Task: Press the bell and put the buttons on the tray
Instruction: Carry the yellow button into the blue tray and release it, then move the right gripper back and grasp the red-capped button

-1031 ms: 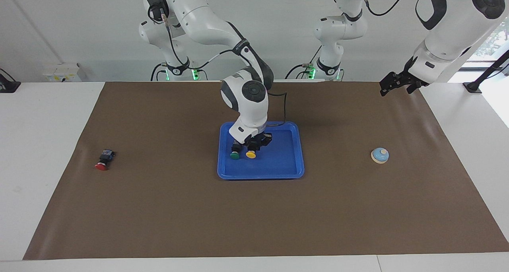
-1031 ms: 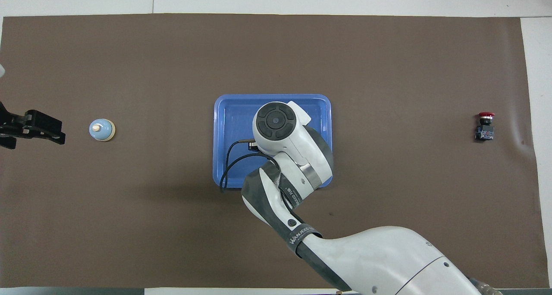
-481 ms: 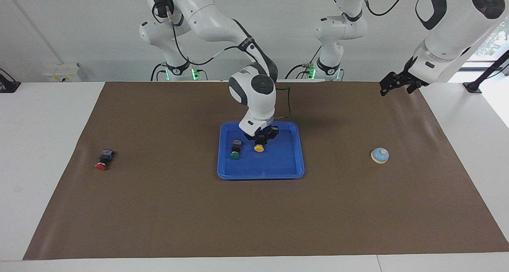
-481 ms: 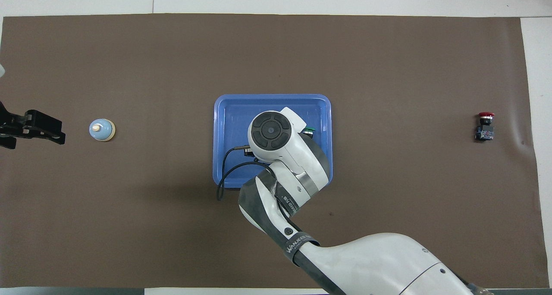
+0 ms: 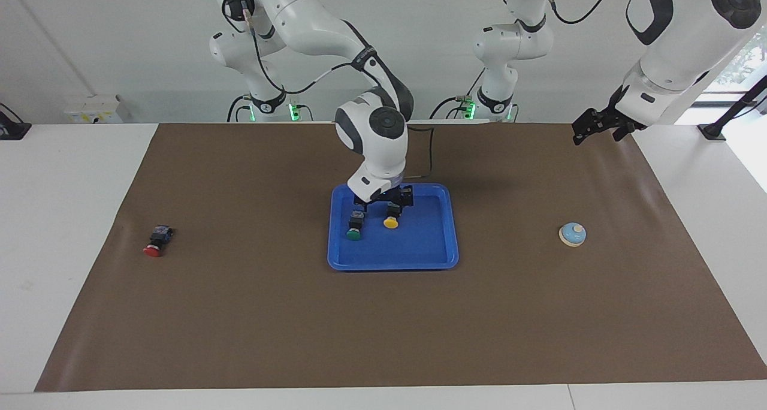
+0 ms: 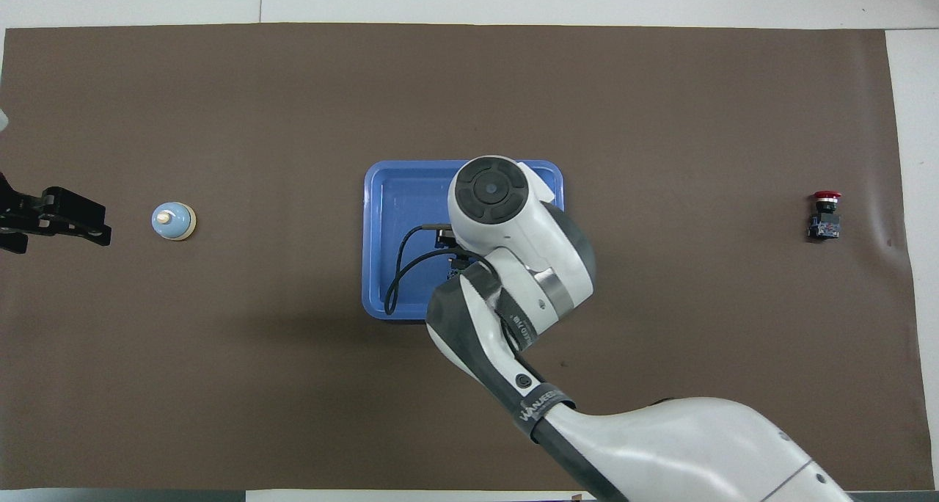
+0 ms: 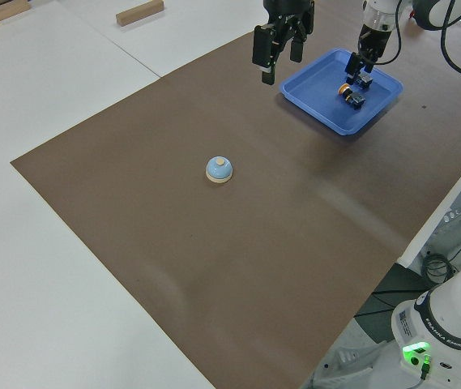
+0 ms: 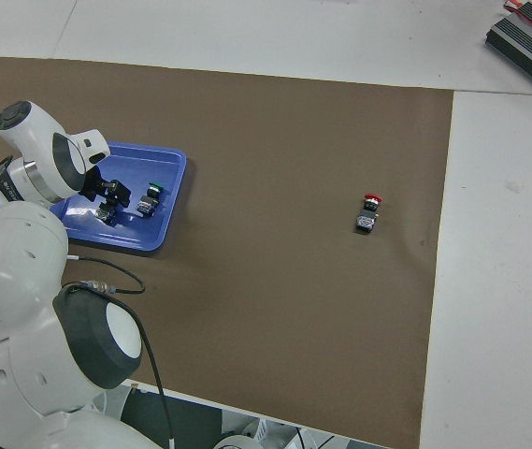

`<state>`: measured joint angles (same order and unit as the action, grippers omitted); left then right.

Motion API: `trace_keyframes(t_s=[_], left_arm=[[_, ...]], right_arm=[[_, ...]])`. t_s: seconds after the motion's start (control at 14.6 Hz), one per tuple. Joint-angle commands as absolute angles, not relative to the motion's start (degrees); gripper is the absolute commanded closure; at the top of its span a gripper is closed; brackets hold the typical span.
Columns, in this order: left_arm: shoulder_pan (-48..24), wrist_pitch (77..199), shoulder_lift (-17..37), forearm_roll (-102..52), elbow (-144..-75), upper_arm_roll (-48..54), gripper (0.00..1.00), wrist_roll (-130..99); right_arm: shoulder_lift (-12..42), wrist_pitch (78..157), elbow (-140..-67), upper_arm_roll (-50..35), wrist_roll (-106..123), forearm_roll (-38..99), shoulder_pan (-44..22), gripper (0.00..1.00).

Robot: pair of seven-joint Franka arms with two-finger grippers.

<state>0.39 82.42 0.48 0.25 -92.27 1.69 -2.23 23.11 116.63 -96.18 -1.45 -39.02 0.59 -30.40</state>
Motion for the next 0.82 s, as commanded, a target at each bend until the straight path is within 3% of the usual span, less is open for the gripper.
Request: trace_keyframes(t_s=[0.0,0.48,0.76], left_arm=[[0.44,81.65,-0.18,-0.09,-92.20,1.67,0.00,-2.90],[0.44,81.65,-0.18,-0.09,-92.20,1.67,0.00,-2.90],[0.44,81.65,-0.18,-0.09,-92.20,1.67,0.00,-2.90]], right_arm=[[16.89,111.90,-97.12,-2.02,-35.45,1.06,-21.65,0.00],[14.06,108.54,-97.82,-1.85,-5.91,0.53,1.29,0.00],[13.28,111.87,-101.93,-1.85,0.60,-5.09,8.60,0.00]])
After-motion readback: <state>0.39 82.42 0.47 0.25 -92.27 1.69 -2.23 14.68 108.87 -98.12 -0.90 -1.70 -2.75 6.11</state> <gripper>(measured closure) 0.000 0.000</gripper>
